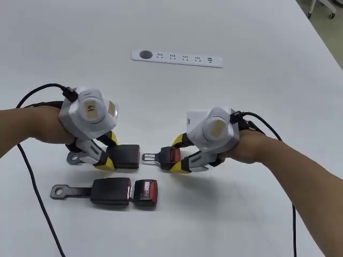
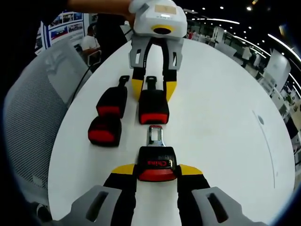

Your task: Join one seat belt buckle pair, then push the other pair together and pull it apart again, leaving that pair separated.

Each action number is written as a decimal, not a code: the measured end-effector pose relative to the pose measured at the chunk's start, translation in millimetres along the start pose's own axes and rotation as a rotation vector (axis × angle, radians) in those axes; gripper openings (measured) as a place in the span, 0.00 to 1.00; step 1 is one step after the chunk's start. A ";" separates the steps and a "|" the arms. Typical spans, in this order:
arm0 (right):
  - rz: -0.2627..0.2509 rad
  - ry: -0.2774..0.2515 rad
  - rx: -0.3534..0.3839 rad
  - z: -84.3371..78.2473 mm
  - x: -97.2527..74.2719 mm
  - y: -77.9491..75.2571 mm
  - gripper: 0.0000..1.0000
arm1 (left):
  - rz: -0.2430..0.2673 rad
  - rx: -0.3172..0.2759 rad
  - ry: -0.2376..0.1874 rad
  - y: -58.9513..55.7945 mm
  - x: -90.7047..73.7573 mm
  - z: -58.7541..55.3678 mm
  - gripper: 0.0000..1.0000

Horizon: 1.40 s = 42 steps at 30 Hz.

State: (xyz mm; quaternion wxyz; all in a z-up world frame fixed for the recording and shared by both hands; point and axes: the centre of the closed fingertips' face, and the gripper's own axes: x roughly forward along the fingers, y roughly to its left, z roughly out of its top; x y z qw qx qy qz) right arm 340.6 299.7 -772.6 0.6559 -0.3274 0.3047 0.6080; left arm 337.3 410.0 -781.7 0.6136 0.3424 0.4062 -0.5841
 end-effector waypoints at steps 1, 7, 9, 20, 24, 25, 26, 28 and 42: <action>-0.001 0.000 -0.001 1.2 0.3 1.1 0.29 | -0.001 0.000 0.000 0.0 0.0 0.1 0.30; 0.006 -0.004 -0.006 5.5 3.9 -0.2 0.29 | -0.003 0.000 0.000 0.4 0.5 0.0 0.30; 0.006 -0.006 -0.006 6.9 5.9 -0.6 0.29 | -0.004 0.001 0.001 0.8 0.8 -0.4 0.30; 0.004 -0.025 -0.025 16.8 12.9 5.4 0.29 | -0.004 0.002 -0.001 -1.8 0.2 2.1 0.31; 0.001 -0.026 -0.023 17.3 13.0 4.4 0.29 | -0.004 0.007 -0.002 -0.7 1.0 1.1 0.31; 0.000 -0.029 -0.031 17.4 13.1 4.3 0.29 | -0.004 0.006 -0.004 -0.8 1.1 1.3 0.31; -0.002 -0.029 -0.031 17.0 12.9 4.8 0.29 | -0.003 0.006 -0.004 -0.8 1.1 1.5 0.31; -0.005 -0.029 -0.031 17.0 12.7 5.0 0.29 | -0.002 0.007 -0.003 -1.2 1.3 1.6 0.31; -0.014 -0.031 -0.006 18.9 12.6 5.7 0.28 | 0.005 0.016 -0.002 -2.3 1.1 2.2 0.31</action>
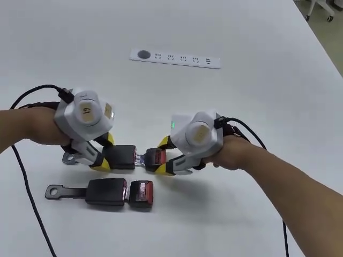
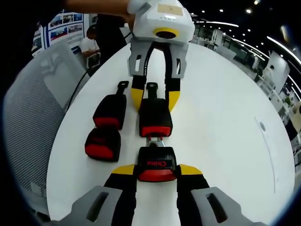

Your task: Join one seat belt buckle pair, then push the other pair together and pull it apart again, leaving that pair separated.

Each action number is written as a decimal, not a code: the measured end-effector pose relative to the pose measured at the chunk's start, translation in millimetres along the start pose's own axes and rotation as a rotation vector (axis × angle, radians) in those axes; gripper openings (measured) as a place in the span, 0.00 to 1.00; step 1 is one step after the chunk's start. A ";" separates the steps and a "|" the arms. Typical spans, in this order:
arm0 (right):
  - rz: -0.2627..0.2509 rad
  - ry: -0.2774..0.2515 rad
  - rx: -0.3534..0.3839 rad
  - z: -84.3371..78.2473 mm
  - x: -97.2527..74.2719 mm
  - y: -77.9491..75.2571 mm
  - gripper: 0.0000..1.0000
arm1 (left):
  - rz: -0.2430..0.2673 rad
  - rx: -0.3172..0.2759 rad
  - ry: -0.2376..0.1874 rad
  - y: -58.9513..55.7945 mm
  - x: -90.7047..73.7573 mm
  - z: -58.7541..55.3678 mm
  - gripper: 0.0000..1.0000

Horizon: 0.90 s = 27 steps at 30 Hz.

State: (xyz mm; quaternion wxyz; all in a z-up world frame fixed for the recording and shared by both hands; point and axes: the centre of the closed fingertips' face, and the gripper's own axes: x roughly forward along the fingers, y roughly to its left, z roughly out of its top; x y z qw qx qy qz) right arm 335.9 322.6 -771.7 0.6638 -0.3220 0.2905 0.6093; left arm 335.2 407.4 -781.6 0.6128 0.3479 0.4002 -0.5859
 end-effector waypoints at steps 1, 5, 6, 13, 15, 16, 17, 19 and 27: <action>0.000 0.001 0.001 0.0 -0.1 0.1 0.28 | 0.000 -0.003 -0.002 0.4 0.1 -0.2 0.31; 0.002 0.004 -0.001 -0.5 1.1 -0.6 0.28 | -0.001 0.004 0.001 0.5 0.2 -0.3 0.30; 0.004 0.005 -0.002 -0.6 1.2 -0.6 0.28 | -0.001 0.008 0.002 0.6 0.2 -0.4 0.30; 0.012 0.020 -0.009 -0.5 1.3 -0.5 0.27 | 0.000 0.014 0.012 -0.8 -0.3 0.3 0.30; 0.011 0.020 -0.004 -0.3 1.8 -1.0 0.27 | 0.002 0.012 0.011 -1.0 -0.5 0.7 0.30; 0.009 0.021 -0.004 0.3 1.5 -0.7 0.27 | 0.003 0.011 0.011 -1.2 -0.6 0.9 0.30; 0.009 0.021 -0.004 0.4 1.4 -0.7 0.27 | 0.003 0.012 0.011 -1.3 -0.5 1.1 0.30; 0.008 0.023 -0.003 0.0 1.4 -1.2 0.27 | 0.004 0.012 0.012 -1.6 -0.5 1.4 0.30; 0.006 0.028 0.000 1.2 4.4 -2.0 0.27 | 0.005 0.008 0.011 -1.0 -0.3 0.3 0.30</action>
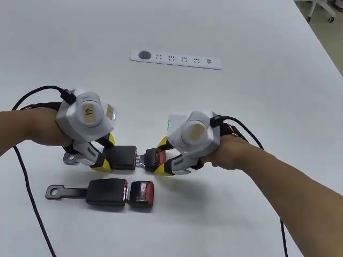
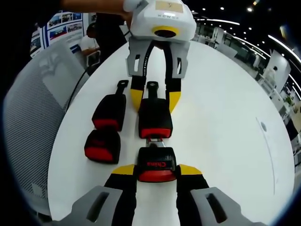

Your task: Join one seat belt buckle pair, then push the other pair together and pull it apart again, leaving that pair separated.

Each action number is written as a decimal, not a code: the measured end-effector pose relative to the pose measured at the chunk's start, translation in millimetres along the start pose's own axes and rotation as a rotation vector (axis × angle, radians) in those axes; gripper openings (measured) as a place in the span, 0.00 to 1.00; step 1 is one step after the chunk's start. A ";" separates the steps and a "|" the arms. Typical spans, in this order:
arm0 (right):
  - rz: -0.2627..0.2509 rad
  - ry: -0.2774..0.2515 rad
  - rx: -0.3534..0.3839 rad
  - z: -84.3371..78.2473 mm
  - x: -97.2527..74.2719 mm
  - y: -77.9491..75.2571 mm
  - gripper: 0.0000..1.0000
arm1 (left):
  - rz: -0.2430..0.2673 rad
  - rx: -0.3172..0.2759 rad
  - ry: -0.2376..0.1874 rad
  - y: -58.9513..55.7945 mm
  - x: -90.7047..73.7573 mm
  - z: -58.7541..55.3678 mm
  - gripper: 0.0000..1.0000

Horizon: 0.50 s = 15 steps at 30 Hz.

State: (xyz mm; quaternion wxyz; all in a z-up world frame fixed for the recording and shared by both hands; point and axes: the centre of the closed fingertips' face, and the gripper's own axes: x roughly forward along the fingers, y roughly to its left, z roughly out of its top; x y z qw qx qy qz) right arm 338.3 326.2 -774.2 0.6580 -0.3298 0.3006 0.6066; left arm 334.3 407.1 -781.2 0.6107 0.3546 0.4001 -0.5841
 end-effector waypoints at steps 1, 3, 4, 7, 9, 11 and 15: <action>-0.001 0.001 -0.001 0.6 0.0 0.3 0.27 | 0.000 -0.001 0.000 -0.1 -0.1 0.1 0.30; -0.002 0.000 0.004 1.8 0.6 1.0 0.27 | 0.000 -0.002 0.001 -1.4 -0.7 1.3 0.30; -0.003 -0.007 0.001 4.9 2.1 1.6 0.27 | 0.001 -0.002 0.001 -1.4 -0.8 1.4 0.30; -0.003 -0.004 0.000 9.6 5.0 2.8 0.27 | 0.002 0.000 0.002 -1.4 -0.8 0.8 0.31; 0.000 -0.002 -0.002 8.7 4.1 1.6 0.27 | 0.003 0.000 0.001 -0.5 -0.4 0.2 0.30; -0.001 -0.003 -0.001 9.2 3.6 2.0 0.27 | 0.003 -0.004 -0.002 -0.3 -0.3 0.2 0.30; -0.002 -0.005 0.004 11.2 4.0 2.9 0.27 | 0.004 -0.008 -0.002 1.1 0.5 -1.0 0.30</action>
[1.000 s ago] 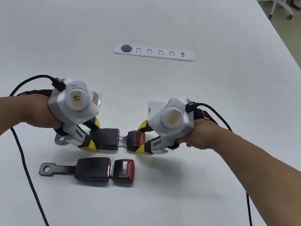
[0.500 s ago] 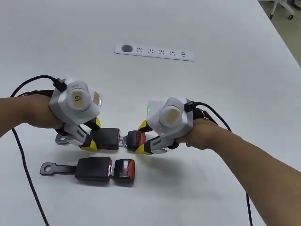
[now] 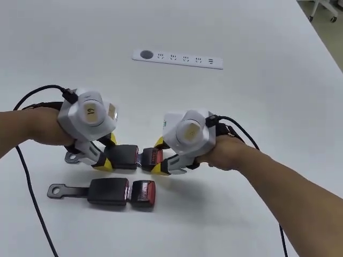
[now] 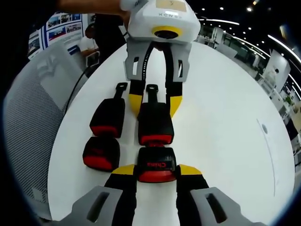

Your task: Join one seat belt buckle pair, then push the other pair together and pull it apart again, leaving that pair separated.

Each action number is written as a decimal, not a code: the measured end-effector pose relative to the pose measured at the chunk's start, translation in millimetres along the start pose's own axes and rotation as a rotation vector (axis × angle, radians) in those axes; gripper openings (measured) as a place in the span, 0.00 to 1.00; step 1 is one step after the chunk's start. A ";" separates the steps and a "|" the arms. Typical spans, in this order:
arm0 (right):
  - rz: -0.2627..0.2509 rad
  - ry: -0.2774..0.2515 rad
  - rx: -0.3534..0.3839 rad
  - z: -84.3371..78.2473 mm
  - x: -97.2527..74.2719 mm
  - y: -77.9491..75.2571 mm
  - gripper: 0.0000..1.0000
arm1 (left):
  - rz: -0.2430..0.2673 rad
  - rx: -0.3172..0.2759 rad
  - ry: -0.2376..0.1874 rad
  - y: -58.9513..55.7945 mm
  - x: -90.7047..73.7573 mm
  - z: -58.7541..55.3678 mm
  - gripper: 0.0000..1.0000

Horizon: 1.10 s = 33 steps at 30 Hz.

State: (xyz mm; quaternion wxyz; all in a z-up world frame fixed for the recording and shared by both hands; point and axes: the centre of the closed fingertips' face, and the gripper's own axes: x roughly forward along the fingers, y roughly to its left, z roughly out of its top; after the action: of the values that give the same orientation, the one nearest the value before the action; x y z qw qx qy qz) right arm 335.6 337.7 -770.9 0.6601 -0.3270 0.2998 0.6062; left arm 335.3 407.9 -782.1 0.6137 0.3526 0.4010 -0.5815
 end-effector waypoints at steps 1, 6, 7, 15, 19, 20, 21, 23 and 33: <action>0.000 0.002 0.000 0.3 0.1 0.2 0.27 | 0.000 0.000 0.002 0.0 0.1 0.1 0.30; -0.005 0.003 0.000 1.4 -0.1 1.4 0.26 | 0.000 0.008 0.005 1.8 1.0 -1.8 0.30; -0.004 0.004 0.001 1.4 -0.4 1.5 0.26 | 0.001 0.009 0.005 2.6 1.7 -2.8 0.30; 0.000 0.008 -0.005 0.8 -0.2 1.5 0.27 | -0.003 0.016 0.010 1.4 2.1 -2.5 0.30; 0.002 0.011 -0.006 0.1 0.8 1.0 0.27 | -0.002 0.016 0.010 -1.6 1.4 0.5 0.30; 0.002 0.012 -0.006 -0.2 1.0 0.9 0.27 | -0.001 0.015 0.011 -1.8 1.4 0.8 0.30; 0.003 0.013 -0.007 -0.3 0.8 0.9 0.27 | -0.001 0.017 0.012 -1.6 1.3 0.4 0.30; 0.003 0.013 -0.008 -0.5 0.8 0.9 0.27 | 0.000 0.015 0.013 -1.9 1.0 0.9 0.30; 0.008 0.000 -0.017 -2.3 1.8 -0.2 0.28 | -0.001 0.006 0.013 -0.8 0.8 -0.1 0.31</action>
State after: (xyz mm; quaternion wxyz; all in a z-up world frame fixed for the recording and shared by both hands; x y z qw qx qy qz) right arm 336.0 337.0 -773.6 0.6548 -0.3316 0.2960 0.6113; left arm 334.5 407.6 -782.8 0.6096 0.3580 0.4037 -0.5807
